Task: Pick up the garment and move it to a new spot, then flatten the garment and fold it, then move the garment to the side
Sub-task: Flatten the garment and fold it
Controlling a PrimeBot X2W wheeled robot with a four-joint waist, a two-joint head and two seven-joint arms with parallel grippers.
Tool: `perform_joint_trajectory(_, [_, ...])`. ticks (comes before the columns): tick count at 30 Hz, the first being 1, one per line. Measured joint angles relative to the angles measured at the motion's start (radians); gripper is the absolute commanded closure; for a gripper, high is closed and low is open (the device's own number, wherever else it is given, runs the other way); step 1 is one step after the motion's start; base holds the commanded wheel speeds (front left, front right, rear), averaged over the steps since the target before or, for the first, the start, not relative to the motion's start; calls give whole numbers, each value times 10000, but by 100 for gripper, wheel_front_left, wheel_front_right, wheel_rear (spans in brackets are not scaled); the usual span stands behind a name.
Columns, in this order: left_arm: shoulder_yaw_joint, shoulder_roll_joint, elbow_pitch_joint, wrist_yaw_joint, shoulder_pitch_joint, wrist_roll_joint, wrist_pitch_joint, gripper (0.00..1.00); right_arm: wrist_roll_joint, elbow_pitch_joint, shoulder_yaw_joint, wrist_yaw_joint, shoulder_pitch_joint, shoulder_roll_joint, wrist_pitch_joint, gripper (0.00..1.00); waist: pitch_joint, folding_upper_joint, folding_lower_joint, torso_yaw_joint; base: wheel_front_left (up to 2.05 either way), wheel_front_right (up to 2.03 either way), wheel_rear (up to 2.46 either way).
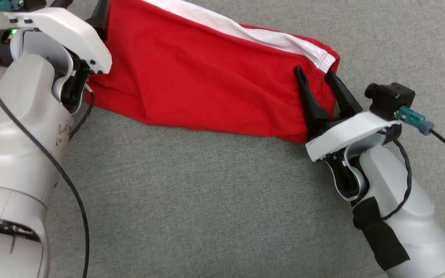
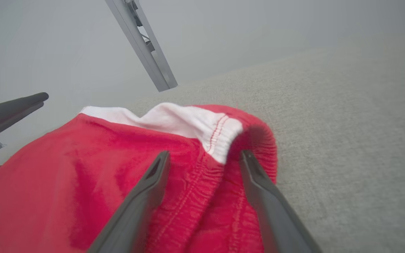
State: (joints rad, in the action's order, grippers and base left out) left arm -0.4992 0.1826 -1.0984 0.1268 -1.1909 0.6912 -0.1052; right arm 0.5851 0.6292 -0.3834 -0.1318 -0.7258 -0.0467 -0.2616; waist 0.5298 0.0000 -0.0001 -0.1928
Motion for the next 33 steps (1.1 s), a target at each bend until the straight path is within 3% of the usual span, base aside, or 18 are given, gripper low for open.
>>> perform_joint_trajectory(4, [-163, 125, 240, -10, 497, -236, -1066, 0, -579, -569, 462, 8, 580, 0, 0, 0, -196, 0, 0, 163, 0, 0, 0])
perform_joint_trajectory(8, [-222, 449, 1011, -420, 1268, -692, -1517, 0, -1210, -1302, 997, 10, 1325, -4, 2, 0, -471, 0, 0, 368, 0, 0, 0])
perform_joint_trajectory(13, [500, 1016, 3950, -1453, 2939, -1448, -1555, 0, -1979, -2527, 1827, 10, 2273, 0, 0, 0, -828, 0, 0, 683, 0, 0, 0])
perform_joint_trajectory(20, [1267, 1482, 7605, -2399, 5982, -2167, -1567, 0, -2658, -3467, 2523, 10, 3322, -4, 0, 0, -1431, 0, 0, 1082, 0, 0, 0])
perform_joint_trajectory(27, [1557, 1887, 9795, -3076, 8433, -2265, -1559, 0, -3150, -3841, 3030, 10, 4191, -4, 59, 0, -2147, 0, 0, 1332, 0, 0, 0])
perform_joint_trajectory(33, [1601, 2061, 10512, -3442, 9505, -2151, -1267, 0, -3335, -4228, 3478, 10, 5005, -15, 343, 0, -2570, 0, 0, 1391, 0, 0, 0])
